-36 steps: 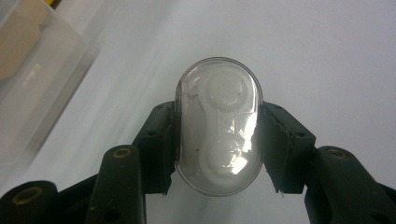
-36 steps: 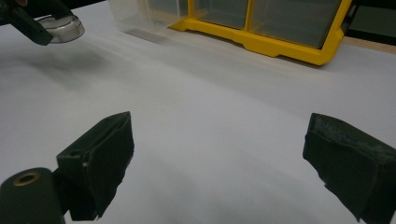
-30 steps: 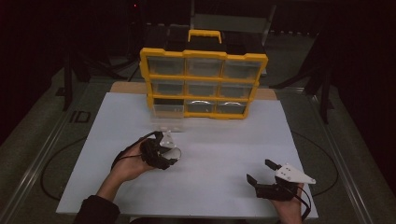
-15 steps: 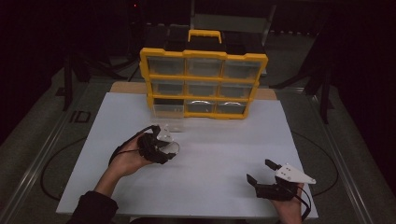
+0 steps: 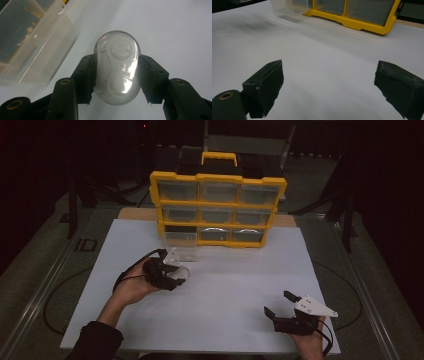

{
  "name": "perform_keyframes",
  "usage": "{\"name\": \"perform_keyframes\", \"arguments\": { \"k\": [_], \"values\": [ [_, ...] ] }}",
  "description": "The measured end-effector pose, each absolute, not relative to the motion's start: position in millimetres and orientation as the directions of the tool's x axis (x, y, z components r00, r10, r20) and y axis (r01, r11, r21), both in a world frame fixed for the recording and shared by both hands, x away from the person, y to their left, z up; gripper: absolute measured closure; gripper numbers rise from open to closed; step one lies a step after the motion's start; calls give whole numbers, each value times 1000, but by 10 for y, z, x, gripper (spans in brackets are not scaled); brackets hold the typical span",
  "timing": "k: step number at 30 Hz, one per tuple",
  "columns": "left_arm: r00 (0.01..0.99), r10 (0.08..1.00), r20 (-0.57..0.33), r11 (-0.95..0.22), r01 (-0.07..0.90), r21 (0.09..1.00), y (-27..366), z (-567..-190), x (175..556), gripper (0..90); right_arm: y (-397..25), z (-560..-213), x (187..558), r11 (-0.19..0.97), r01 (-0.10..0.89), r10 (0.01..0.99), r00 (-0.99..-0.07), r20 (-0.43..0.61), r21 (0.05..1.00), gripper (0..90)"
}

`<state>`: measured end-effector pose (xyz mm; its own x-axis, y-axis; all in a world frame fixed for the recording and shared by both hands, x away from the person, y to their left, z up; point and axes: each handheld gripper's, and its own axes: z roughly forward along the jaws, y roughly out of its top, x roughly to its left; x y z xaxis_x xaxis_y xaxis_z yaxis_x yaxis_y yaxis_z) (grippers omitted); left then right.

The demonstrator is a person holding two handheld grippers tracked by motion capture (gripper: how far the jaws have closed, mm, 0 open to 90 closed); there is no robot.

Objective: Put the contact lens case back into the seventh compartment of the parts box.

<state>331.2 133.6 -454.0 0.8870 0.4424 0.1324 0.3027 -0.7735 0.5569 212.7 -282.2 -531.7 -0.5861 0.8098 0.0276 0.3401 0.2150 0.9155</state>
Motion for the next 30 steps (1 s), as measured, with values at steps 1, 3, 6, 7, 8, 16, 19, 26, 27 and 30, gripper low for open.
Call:
{"name": "perform_keyframes", "arguments": {
  "k": [1, 3, 6, 7, 8, 16, 19, 26, 27, 30],
  "values": [
    [886, 444, 133, -772, 303, 559, 1345, -4533, 3318, 498, -2822, -5316, 2127, 215, 340, 810, -586, 27, 916, 85],
    [885, 446, 132, -770, 305, 560, 1362, -4518, 3328, 497, -2824, -5316, 2127, 215, 341, 810, -585, 28, 915, 85],
    [883, 450, 136, -767, 304, 565, 1387, -4493, 3341, 498, -2821, -5320, 2130, 222, 343, 810, -586, 23, 913, 85],
    [882, 452, 135, -764, 305, 568, 1393, -4486, 3345, 498, -2817, -5319, 2130, 220, 343, 810, -586, 25, 913, 85],
    [882, 452, 136, -765, 305, 568, 1401, -4479, 3352, 498, -2816, -5318, 2129, 220, 342, 809, -587, 25, 913, 85],
    [874, 467, 135, -755, 314, 576, 1454, -4434, 3404, 498, -2822, -5317, 2127, 214, 340, 810, -585, 28, 916, 85],
    [872, 471, 136, -752, 317, 578, 1466, -4423, 3419, 498, -2823, -5317, 2127, 214, 340, 810, -585, 28, 916, 84],
    [867, 477, 144, -755, 321, 572, 1490, -4407, 3457, 497, -2824, -5316, 2126, 215, 341, 811, -585, 27, 915, 85],
    [866, 479, 145, -755, 321, 572, 1497, -4403, 3463, 498, -2826, -5316, 2126, 216, 339, 810, -586, 25, 916, 85],
    [863, 484, 147, -751, 324, 575, 1517, -4384, 3481, 498, -2827, -5314, 2125, 214, 339, 811, -584, 26, 916, 85]
  ]
}}
